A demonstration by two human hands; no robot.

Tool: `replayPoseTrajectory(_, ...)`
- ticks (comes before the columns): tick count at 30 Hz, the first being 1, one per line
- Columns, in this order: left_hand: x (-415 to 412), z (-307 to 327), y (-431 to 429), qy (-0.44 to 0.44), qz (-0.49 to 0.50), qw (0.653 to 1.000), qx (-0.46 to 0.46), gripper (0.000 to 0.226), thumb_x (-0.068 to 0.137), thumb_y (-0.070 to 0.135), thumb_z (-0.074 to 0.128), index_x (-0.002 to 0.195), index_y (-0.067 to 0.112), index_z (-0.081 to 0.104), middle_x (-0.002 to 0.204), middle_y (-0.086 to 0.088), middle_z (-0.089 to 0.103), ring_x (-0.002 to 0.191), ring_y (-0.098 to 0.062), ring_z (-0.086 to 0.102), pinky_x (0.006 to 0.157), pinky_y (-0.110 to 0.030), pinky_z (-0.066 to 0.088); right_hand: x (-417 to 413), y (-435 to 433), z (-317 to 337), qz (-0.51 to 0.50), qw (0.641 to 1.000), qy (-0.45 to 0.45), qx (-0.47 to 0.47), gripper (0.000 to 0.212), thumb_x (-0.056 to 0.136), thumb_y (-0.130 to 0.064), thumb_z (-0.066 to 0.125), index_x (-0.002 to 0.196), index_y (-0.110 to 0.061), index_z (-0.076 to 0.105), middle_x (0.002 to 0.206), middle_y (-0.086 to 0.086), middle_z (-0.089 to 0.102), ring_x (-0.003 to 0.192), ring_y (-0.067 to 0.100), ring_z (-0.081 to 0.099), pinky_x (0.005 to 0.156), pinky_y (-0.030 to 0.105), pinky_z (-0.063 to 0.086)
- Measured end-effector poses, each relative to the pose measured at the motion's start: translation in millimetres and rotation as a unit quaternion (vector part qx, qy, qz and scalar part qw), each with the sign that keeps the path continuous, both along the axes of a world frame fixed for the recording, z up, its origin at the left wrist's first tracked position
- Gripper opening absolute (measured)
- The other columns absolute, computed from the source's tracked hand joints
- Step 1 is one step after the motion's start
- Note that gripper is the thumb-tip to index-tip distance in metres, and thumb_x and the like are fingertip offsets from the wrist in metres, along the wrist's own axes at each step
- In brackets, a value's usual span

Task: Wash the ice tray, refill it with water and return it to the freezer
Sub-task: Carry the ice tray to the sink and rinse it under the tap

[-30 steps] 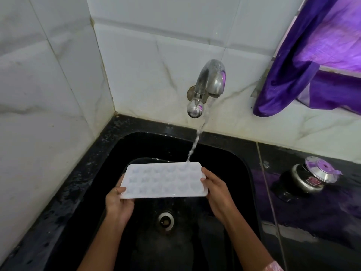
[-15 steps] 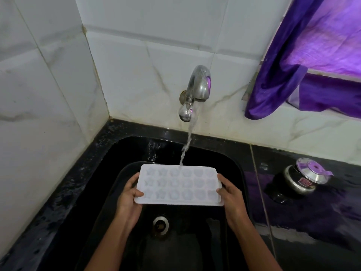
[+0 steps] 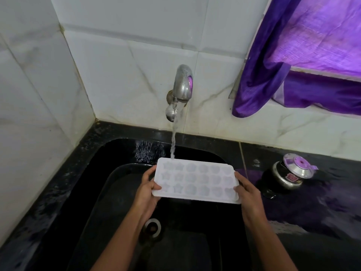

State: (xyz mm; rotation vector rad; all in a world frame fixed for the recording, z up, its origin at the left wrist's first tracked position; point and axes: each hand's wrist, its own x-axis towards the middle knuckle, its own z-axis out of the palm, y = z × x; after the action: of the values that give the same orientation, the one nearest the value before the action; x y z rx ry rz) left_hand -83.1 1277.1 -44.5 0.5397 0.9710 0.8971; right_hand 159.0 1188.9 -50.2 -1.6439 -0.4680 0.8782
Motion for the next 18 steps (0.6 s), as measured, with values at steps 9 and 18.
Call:
replayPoseTrajectory(9, -7, 5, 26, -0.031, -0.051, 0.998, 0.004, 0.062, 0.081, -0.012, 0.035, 0.132, 0.021, 0.046, 0.128, -0.009, 0.054, 0.111, -0.031, 0.056, 0.067, -0.04, 0.059, 1, 23, 8, 0.004, 1.0, 0.005, 0.023, 0.042, 0.087, 0.005, 0.046, 0.126, -0.009, 0.056, 0.127, 0.007, 0.059, 0.114, 0.025, 0.057, 0.102, 0.046, 0.043)
replayPoseTrajectory(18, -52, -2, 38, 0.009, 0.016, 0.999, 0.046, 0.062, 0.083, -0.008, 0.033, 0.137, 0.02, 0.044, 0.129, -0.008, 0.056, 0.108, -0.025, 0.058, 0.065, -0.035, 0.058, -50, 59, 8, 0.052, 0.998, 0.004, 0.04, 0.041, 0.089, 0.005, 0.046, 0.127, -0.009, 0.054, 0.13, 0.005, 0.056, 0.115, 0.022, 0.055, 0.099, 0.038, 0.045)
